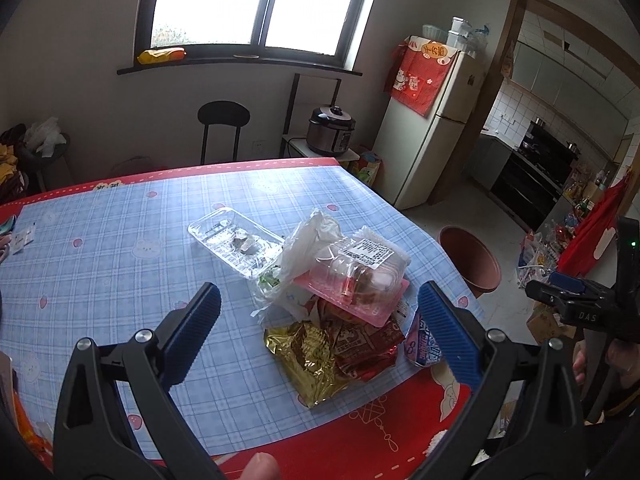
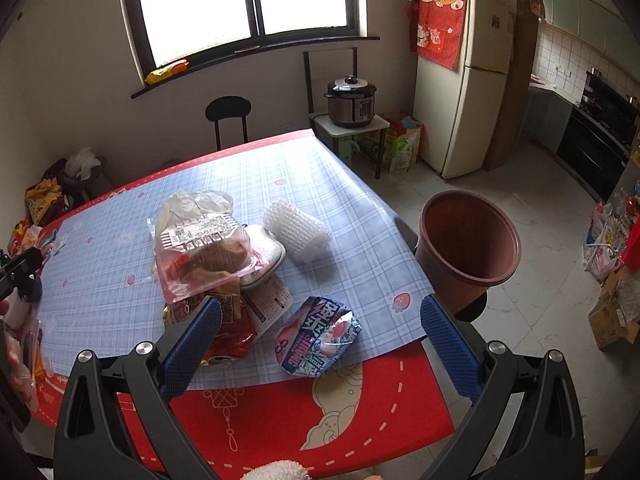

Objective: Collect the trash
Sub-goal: 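Reach the left tool to the clear pink-based plastic box and grasp it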

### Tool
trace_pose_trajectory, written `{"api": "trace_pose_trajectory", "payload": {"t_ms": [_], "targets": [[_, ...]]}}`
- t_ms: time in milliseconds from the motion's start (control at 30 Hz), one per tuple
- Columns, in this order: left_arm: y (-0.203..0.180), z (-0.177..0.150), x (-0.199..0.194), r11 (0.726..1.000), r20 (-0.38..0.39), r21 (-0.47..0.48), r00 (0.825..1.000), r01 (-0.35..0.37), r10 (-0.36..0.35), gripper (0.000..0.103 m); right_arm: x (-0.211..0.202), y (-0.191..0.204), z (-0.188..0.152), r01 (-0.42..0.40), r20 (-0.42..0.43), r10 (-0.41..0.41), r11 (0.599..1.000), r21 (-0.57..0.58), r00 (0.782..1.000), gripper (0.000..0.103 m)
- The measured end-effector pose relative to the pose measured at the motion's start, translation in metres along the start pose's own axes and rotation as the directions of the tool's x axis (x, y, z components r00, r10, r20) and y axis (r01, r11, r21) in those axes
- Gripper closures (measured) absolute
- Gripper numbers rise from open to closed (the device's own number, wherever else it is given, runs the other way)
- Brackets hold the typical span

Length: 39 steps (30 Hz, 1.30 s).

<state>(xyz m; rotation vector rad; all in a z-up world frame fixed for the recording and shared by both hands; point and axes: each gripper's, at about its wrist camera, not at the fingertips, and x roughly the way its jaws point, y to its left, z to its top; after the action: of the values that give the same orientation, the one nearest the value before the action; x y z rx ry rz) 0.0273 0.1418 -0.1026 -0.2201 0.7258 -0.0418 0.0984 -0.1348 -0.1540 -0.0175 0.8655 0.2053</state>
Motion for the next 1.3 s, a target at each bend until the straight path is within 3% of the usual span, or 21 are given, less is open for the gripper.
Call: {"api": "trace_pose_trajectory", "payload": {"t_ms": [167,433,533,733,800,933,1133,1300], "targets": [[0.001,-0.008,0.024,0.999,-0.063,-0.043,0.998,-0.010,0.007,0.006,0.025,0.001,-0.001,0.012,-0.022,-0.013,0.999,-0.049,1.000,0.005],[0.005,-0.009,0.063,0.961,-0.144,-0.274,0.987,0.030,-0.072,0.010,0.069,-0.005,0.015,-0.080,-0.079,0.072,0.991,-0.109,0.994,0.005],[0.006,-0.006,0.088,0.910,-0.164,-0.408,0.976,0.068,-0.146,0.019,0.082,-0.011,0.018,-0.123,-0.089,0.112,0.984,-0.126,0.990,0.005],[0.009,-0.011,0.136,0.764,-0.174,-0.643,0.963,0.049,-0.208,0.030,0.102,-0.034,0.025,-0.205,-0.124,0.188,0.969,-0.140,0.974,0.005],[0.011,-0.014,0.146,0.736,-0.173,-0.677,0.967,0.021,-0.187,0.032,0.110,-0.042,0.027,-0.216,-0.136,0.197,0.965,-0.147,0.971,0.005],[0.016,-0.026,0.159,0.652,-0.148,-0.758,0.972,0.006,-0.181,0.033,0.124,-0.052,0.031,-0.261,-0.155,0.236,0.951,-0.164,0.959,0.005],[0.016,-0.042,0.167,0.577,-0.126,-0.816,0.980,-0.013,-0.155,0.032,0.142,-0.061,0.036,-0.289,-0.190,0.252,0.936,-0.200,0.949,0.005],[0.016,-0.044,0.173,0.552,-0.114,-0.834,0.985,-0.023,-0.132,0.026,0.148,-0.066,0.040,-0.301,-0.204,0.259,0.930,-0.210,0.944,0.005]]}}
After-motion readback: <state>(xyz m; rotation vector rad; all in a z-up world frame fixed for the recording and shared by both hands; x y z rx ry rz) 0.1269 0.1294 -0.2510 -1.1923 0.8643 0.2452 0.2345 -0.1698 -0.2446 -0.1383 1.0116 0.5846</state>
